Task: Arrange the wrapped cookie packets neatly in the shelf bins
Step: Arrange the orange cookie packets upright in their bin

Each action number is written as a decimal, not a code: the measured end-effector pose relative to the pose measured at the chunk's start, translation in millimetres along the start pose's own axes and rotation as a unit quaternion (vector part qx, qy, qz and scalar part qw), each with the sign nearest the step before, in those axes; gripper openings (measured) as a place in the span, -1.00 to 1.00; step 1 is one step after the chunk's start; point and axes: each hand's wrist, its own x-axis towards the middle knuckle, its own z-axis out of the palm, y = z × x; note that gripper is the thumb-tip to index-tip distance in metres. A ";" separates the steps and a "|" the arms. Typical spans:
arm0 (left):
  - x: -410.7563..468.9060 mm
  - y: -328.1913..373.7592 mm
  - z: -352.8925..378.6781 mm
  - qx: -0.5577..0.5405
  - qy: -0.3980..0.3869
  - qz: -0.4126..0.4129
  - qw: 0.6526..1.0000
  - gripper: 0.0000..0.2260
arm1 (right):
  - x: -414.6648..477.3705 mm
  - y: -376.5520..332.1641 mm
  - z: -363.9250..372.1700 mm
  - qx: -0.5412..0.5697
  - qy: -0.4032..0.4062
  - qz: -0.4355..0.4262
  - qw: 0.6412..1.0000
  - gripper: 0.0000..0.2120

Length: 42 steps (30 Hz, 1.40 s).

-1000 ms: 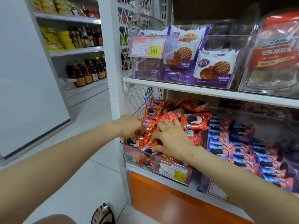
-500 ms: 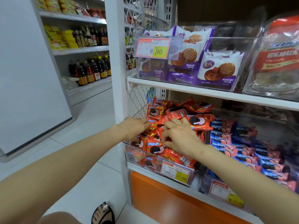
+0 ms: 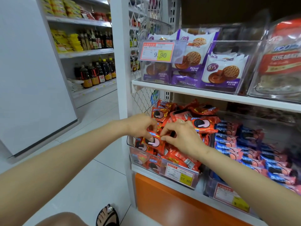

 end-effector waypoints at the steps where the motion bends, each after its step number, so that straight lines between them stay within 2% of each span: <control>1: 0.1 -3.9 2.4 0.022 -0.013 -0.001 1.000 -0.69 | 1.1 1.3 -2.2 -0.005 0.009 -0.010 1.000 -0.97; 5: -3.1 -16.8 10.1 0.127 -0.088 -0.009 0.988 -0.69 | 0.3 10.8 -16.0 0.037 0.059 -0.022 0.997 -0.96; 9: -0.8 -17.3 20.9 0.215 -0.097 0.013 0.972 -0.76 | -4.9 17.8 -24.1 0.048 0.077 -0.039 0.995 -0.95; 12: 1.6 -15.4 17.4 0.203 -0.123 0.002 0.971 -0.74 | -7.7 21.9 -32.3 0.024 0.098 -0.060 0.993 -0.94; 16: 3.9 -12.6 9.9 0.128 -0.135 -0.003 0.983 -0.70 | -12.7 28.9 -47.0 0.007 0.116 -0.052 0.992 -0.95; 22: -0.1 -9.7 21.5 0.185 -0.085 0.040 0.978 -0.72 | -21.5 50.5 -64.4 0.013 0.136 0.002 0.991 -0.94; 25: 0.0 -7.7 18.5 0.194 -0.091 0.045 0.976 -0.68 | -25.6 63.1 -69.9 -0.001 0.151 0.028 0.988 -0.93; 28: 1.8 -0.3 5.2 0.131 -0.083 0.005 0.988 -0.65 | -28.0 73.3 -73.2 -0.043 0.119 0.037 0.991 -0.86; 31: 4.7 12.9 -6.9 0.014 0.054 -0.005 0.998 -0.76 | -31.0 76.1 -74.0 -0.111 0.075 0.076 0.988 -0.72; 35: 9.4 37.8 -2.8 -0.129 0.195 -0.030 0.972 -0.90 | -30.7 72.8 -75.0 -0.130 0.042 0.140 0.981 -0.50; 38: 18.7 50.7 7.3 -0.278 0.222 -0.056 0.933 -0.96 | -28.1 71.2 -77.3 -0.127 -0.004 0.164 0.978 -0.39; 40: 22.4 57.8 14.3 -0.345 0.208 -0.075 0.912 -0.97 | -27.5 71.6 -76.3 -0.141 -0.018 0.161 0.977 -0.41; 42: 23.9 63.5 20.5 -0.399 0.188 -0.078 0.894 -0.95 | -28.7 72.7 -75.1 -0.143 0.006 0.138 0.980 -0.47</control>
